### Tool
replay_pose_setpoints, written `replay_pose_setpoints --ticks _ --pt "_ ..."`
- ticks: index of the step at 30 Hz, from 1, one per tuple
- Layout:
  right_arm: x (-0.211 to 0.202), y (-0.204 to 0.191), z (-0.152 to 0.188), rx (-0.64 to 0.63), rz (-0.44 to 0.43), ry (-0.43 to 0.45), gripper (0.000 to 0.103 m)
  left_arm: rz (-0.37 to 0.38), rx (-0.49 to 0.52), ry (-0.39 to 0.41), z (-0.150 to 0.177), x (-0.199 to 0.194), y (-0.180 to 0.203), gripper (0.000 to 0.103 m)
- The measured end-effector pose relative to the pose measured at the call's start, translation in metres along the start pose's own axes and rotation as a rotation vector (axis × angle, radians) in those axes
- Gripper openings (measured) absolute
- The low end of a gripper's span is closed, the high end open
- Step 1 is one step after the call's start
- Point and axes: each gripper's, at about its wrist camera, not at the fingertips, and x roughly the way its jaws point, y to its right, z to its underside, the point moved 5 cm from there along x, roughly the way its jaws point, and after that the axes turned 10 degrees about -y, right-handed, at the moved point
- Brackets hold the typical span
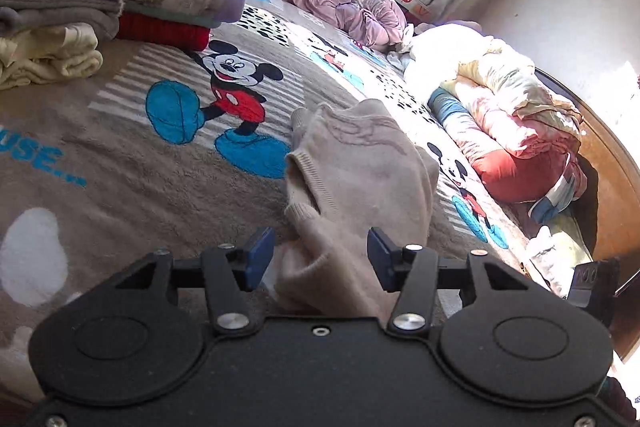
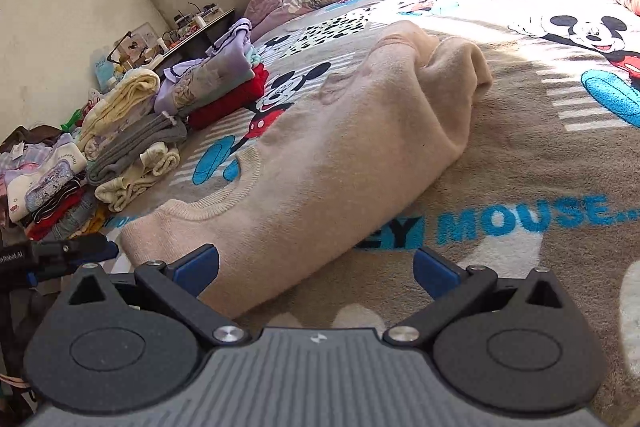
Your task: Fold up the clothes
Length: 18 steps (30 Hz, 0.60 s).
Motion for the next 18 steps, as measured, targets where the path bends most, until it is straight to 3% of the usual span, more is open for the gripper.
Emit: replay_pose_setpoints --ticks 5,8,15,17,18 --pt "0.013 0.025 0.020 0.053 -0.031 0.016 0.103 -0.024 0.069 -0.112 -0.057 0.052 0.007 0.052" --pt "0.015 0.034 0.028 0.049 -0.007 0.006 0.103 -0.094 0.126 -0.193 -0.081 0.094 0.013 0.052" --pt "-0.002 0.037 0.022 -0.025 0.044 0.092 0.103 -0.210 0.167 -0.392 -0.086 0.170 0.012 0.052" --pt "-0.010 0.035 0.019 -0.061 0.065 0.132 0.103 -0.243 0.200 -0.398 -0.085 0.176 0.015 0.044" --pt "-0.013 0.035 0.018 -0.071 0.066 0.142 0.103 -0.256 0.233 -0.385 -0.085 0.174 0.020 0.026"
